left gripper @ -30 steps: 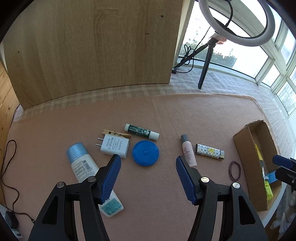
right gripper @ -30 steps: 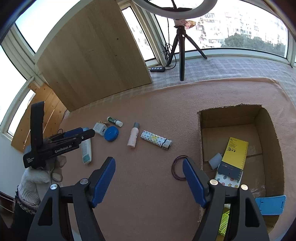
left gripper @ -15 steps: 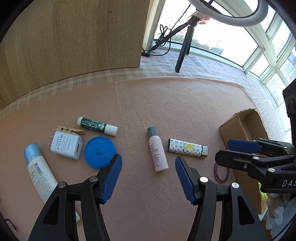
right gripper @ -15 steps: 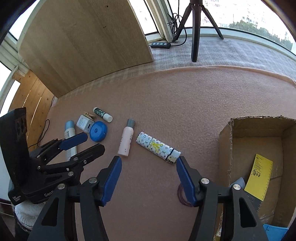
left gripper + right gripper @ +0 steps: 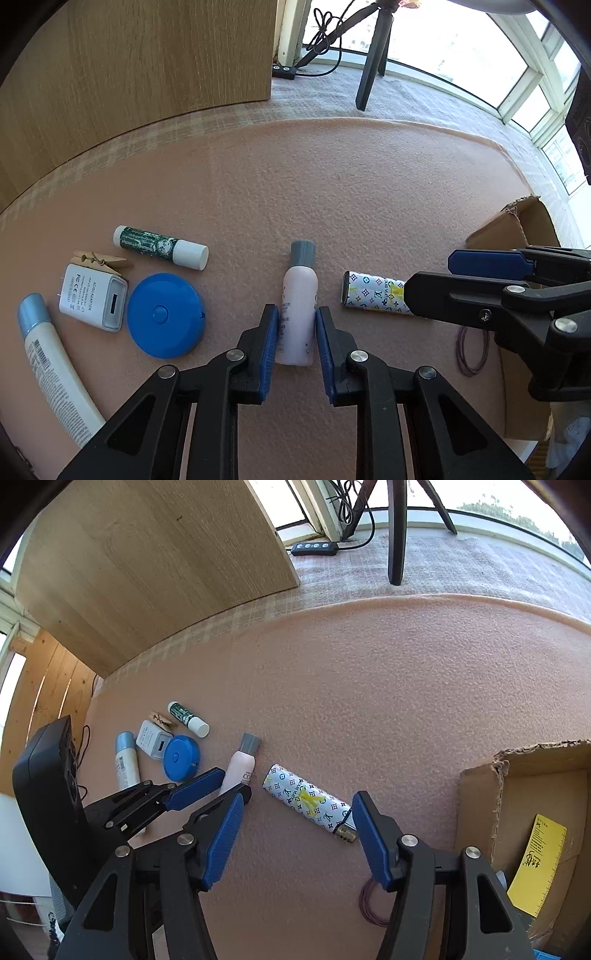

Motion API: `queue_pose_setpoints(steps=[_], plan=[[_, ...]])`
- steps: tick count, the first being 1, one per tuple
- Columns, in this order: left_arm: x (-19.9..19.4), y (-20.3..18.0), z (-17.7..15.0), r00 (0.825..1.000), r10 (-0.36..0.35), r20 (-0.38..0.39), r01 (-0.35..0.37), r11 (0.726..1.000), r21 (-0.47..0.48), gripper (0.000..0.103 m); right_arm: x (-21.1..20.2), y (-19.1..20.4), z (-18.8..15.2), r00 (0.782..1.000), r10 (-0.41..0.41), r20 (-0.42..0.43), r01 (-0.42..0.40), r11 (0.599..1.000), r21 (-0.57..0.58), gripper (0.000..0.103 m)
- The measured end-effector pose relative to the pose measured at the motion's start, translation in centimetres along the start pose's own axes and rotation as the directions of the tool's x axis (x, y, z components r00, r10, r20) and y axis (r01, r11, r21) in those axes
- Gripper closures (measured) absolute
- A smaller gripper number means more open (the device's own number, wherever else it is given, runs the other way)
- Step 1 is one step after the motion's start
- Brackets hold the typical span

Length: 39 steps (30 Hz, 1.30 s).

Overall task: Organize objects
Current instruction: 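Grasp the pink bottle with the left tool while the right tool grasps the patterned lighter, then carry bottle and lighter into the box and open both tools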

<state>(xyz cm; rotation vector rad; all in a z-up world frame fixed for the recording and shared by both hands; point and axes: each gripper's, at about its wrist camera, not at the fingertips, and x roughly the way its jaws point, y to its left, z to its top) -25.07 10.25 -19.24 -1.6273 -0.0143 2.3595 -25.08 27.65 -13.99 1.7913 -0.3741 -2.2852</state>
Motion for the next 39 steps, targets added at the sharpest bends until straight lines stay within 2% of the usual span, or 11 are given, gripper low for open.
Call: queue_pose_setpoints(steps=[11,17,22,27,34,39], plan=[[-1.2,2.3,-2.3,1.000,-0.011,0.001,0.011,1.000,-0.012,0.082,3.8,0.8,0.5,0.994,-0.063,-0.093,0.057,0.996,-0.065,0.046],[-1.9,2.8,-3.8,1.000,-0.018,0.005,0.018,1.000,-0.023,0.082,3.8,1.2,-0.5,0.991,-0.088,-0.097,0.079,0.992,-0.095,0.046],[-2.2,3.0,-4.8,0.999,-0.032,0.019,0.034,0.998,-0.061,0.082,3.7,1.8,-1.8,0.979,-0.204,-0.029,0.197,0.968,-0.155,0.075],[-2.6,2.9,-5.8,0.999,-0.042,0.034,0.045,0.995,-0.094,0.082,3.4,1.6,-3.2,0.980,-0.201,0.014,0.201,0.970,-0.139,0.082],[-3.4,2.8,-8.4,0.995,-0.079,0.064,0.089,0.981,-0.173,0.082,2.4,1.0,-7.1,0.989,-0.136,0.055,0.139,0.988,-0.068,0.082],[-4.3,2.7,-10.2,0.993,-0.093,0.076,0.107,0.973,-0.205,0.082,1.0,0.9,-11.3,0.991,-0.104,0.081,0.109,0.992,-0.058,0.082]])
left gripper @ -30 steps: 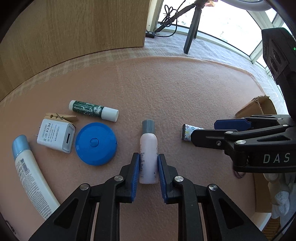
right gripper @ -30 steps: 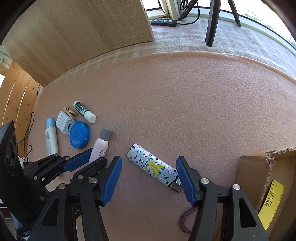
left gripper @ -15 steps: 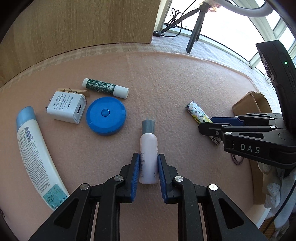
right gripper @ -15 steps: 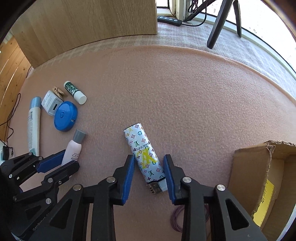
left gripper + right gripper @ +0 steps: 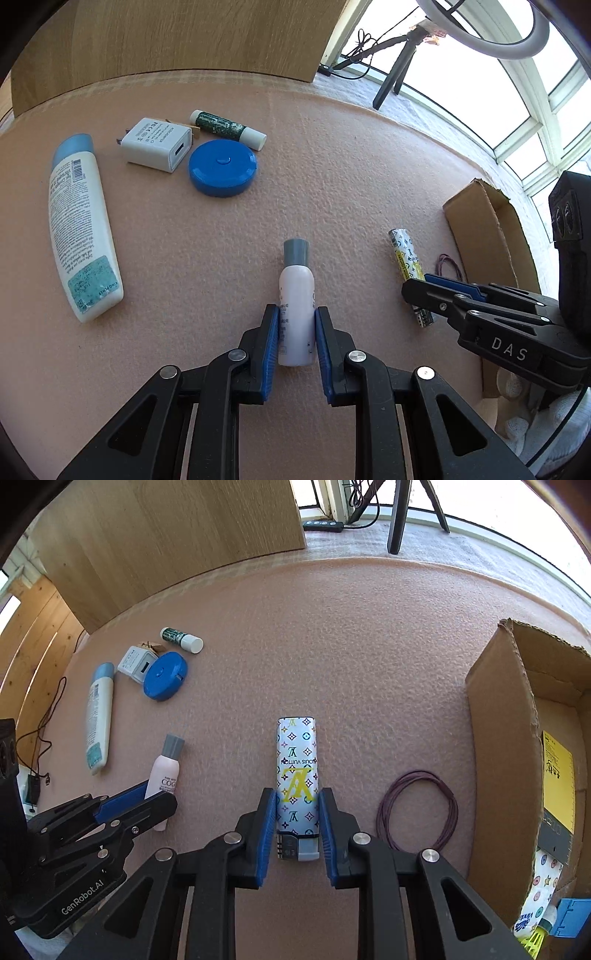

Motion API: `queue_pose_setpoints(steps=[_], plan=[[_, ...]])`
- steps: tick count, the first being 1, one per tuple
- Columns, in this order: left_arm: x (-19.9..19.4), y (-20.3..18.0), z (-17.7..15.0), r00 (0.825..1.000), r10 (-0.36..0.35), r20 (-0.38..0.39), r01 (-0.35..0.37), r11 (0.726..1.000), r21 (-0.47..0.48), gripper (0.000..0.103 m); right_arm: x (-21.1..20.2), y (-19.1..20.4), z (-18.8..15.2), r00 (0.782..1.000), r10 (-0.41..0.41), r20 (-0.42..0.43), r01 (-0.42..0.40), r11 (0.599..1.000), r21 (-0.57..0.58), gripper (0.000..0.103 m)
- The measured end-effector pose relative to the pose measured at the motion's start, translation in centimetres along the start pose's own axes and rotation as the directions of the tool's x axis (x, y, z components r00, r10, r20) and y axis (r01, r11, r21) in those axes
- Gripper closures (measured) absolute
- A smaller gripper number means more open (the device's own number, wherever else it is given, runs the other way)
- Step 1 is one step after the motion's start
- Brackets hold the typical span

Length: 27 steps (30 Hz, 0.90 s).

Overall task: Organize objects
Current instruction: 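Carry bottle and lighter into the box and open both tools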

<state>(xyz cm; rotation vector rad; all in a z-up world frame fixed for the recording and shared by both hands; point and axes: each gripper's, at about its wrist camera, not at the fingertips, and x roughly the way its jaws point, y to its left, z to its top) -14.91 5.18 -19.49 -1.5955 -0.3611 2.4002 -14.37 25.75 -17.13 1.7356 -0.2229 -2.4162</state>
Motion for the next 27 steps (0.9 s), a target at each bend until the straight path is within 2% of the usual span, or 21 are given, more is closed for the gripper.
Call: queue_pose_setpoints(steps=[4,11,20,27], plan=[[-1.0,-0.1,-0.4,1.000,-0.004,0.020,0.004,1.000,-0.009,0.082,-2.3,-0.8,-1.9,0.999,0.034,0.037,-0.035,0.999,0.032,0.082],[-2.9,-2.5,0.3,0.997,-0.034,0.068,0.032,0.999,0.020,0.082,-6.6,-1.3,-2.0,0.989,0.036,0.141,-0.041,0.999,0.034,0.082],[-4.0,-9.2,2.2,0.989,-0.109,0.100,0.095,0.987,0.131,0.082,-12.3,-5.2,-3.3,0.971,-0.022,0.237,0.003,0.996,0.084,0.082],[-3.0,-15.6,3.5,0.984,-0.162,0.076,0.138,0.958,0.252,0.082,-15.0,-9.8,-5.0,0.958,-0.107,0.267,0.065,0.985,0.159,0.082]])
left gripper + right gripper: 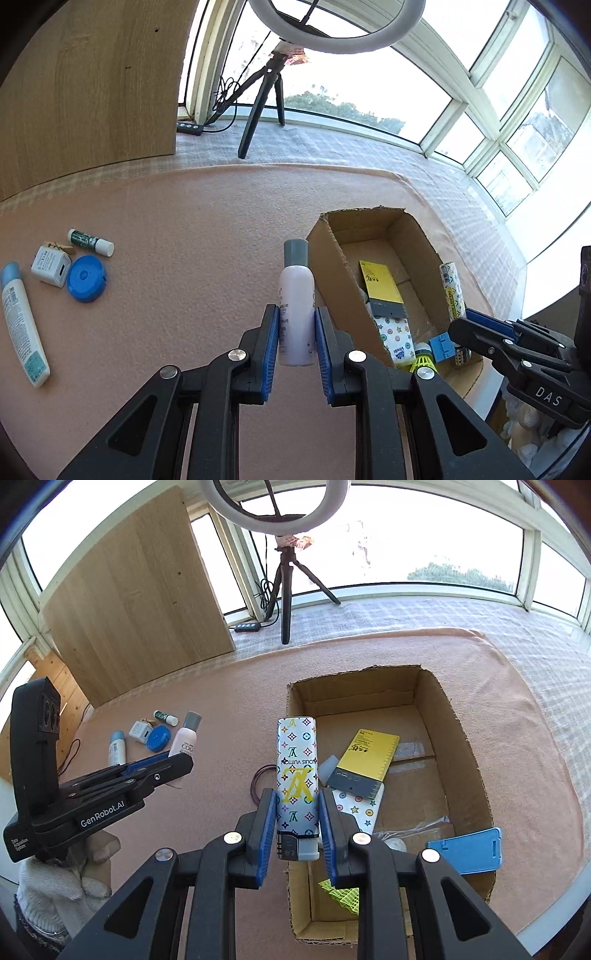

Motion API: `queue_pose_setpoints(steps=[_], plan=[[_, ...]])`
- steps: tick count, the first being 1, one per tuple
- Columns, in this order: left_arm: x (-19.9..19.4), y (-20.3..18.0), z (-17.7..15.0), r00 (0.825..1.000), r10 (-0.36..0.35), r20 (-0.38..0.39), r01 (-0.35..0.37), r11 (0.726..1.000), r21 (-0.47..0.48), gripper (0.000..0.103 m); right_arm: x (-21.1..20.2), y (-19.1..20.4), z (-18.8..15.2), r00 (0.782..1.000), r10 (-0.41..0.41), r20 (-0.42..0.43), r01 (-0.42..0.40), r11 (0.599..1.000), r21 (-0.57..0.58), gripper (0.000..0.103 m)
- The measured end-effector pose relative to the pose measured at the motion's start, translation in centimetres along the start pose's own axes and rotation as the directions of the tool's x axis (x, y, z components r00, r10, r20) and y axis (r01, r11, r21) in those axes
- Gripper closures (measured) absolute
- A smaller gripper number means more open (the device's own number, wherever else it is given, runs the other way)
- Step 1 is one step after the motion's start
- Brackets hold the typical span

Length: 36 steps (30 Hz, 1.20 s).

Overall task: Organize objects
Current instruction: 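Carry bottle and lighter into the box and open both tools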

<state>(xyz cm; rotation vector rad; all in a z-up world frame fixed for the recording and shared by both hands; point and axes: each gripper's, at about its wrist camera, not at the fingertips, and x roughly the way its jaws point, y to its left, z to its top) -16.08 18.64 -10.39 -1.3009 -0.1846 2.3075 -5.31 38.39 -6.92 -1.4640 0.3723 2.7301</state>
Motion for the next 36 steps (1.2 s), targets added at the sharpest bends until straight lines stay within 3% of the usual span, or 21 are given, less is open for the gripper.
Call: queue_pose_setpoints(steps=[9,19,21,23,24,25,36], plan=[[4.1,-5.6,3.0,0.999,-0.026,-0.029,0.029,0.995,0.099,0.082,-1.0,-5.4,-0.7,0.998,-0.058,-0.001,0.058,0.996,0.073,0.082],[7.3,-9.2,4.7,0.999,-0.029,-0.042,0.035,0.988,0.148,0.082,-1.2,-8.2,-1.1,0.997,-0.078,-0.008,0.079,0.992,0.100,0.082],[7.7,-9.7,5.0,0.998,-0.039,-0.045,0.046,0.987,0.155,0.075,-1.6,-8.4,-1.0,0.997,-0.077,0.018,0.075,0.992,0.102,0.081],[8.0,-10.0,5.1,0.999,-0.031,-0.043,0.037,0.987,0.154,0.038,-2.0,-8.4,-0.8,0.996,-0.080,0.031,0.077,0.992,0.096,0.060],[7.9,-10.1,5.2,0.999,-0.029,-0.033,0.034,0.987,0.158,0.036,-2.2,-8.4,-0.8,0.996,-0.081,0.045,0.076,0.993,0.095,0.041],[8.0,-10.2,5.2,0.999,-0.028,-0.033,0.033,0.987,0.160,0.036,-2.5,-8.4,-0.8,0.995,-0.081,0.063,0.074,0.993,0.095,0.034],[7.3,-9.5,4.5,0.999,-0.021,-0.047,0.028,0.988,0.153,0.036,-2.6,-8.0,-0.9,0.995,-0.062,0.072,0.055,0.993,0.103,0.033]])
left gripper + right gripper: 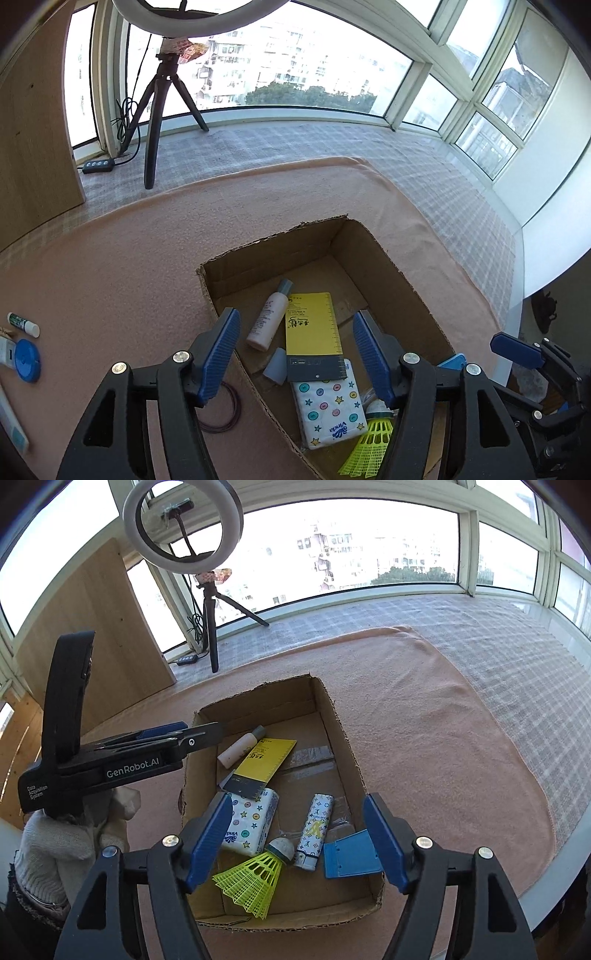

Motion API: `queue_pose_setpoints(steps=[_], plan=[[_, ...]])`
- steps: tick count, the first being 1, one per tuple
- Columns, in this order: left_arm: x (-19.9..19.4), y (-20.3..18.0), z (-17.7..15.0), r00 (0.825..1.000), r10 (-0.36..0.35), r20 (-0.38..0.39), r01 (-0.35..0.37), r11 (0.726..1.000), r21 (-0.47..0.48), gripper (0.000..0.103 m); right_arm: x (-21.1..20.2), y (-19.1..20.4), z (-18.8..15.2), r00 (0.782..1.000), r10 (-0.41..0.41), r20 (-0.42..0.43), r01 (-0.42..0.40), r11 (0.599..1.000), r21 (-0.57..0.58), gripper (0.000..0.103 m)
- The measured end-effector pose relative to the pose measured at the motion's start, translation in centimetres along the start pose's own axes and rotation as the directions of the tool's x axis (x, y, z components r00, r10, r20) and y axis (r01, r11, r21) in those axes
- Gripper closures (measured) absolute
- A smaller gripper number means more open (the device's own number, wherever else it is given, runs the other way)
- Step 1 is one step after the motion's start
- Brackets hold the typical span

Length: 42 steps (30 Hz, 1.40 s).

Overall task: Organize objects
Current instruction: 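Carry bottle and lighter into the box and open both tools, then move both tools back from the box toward the remaining items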

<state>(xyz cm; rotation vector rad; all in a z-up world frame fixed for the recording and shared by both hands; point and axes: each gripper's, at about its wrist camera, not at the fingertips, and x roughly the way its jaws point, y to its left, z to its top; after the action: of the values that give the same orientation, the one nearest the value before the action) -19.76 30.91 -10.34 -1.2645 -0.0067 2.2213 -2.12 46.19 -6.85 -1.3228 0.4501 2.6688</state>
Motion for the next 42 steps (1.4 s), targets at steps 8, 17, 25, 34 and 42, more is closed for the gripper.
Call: queue_pose_setpoints(steps=[8,17,25,34,42], plan=[[-2.2,2.5,-1.0,1.000,0.026,0.015,-0.025,0.999,-0.045,0.036,0.3,1.5,-0.1,0.999,0.035,-0.009,-0.035,0.999,-0.010,0.033],[-5.3,7.0,-2.9,0.996,0.092,0.018,-0.090,0.991,-0.097,0.036,1.1,4.7,-0.1,0.995,0.093,-0.044,-0.095,0.995,-0.041,0.033],[-7.9,14.3,-3.7,0.979,0.203,-0.014,-0.203,0.964,-0.169,0.036,2.4,8.7,-0.3,0.987,0.136,-0.082,-0.142,0.986,-0.081,0.033],[-9.6,26.6,-2.8,0.939,0.331,-0.090,-0.343,0.894,-0.287,0.036,4.5,12.2,-0.3,0.976,0.170,-0.136,-0.186,0.976,-0.113,0.034],[-9.3,35.5,-1.6,0.927,0.346,-0.143,-0.374,0.836,-0.400,0.036,6.4,16.1,1.8,0.965,0.207,-0.163,-0.232,0.961,-0.150,0.034]])
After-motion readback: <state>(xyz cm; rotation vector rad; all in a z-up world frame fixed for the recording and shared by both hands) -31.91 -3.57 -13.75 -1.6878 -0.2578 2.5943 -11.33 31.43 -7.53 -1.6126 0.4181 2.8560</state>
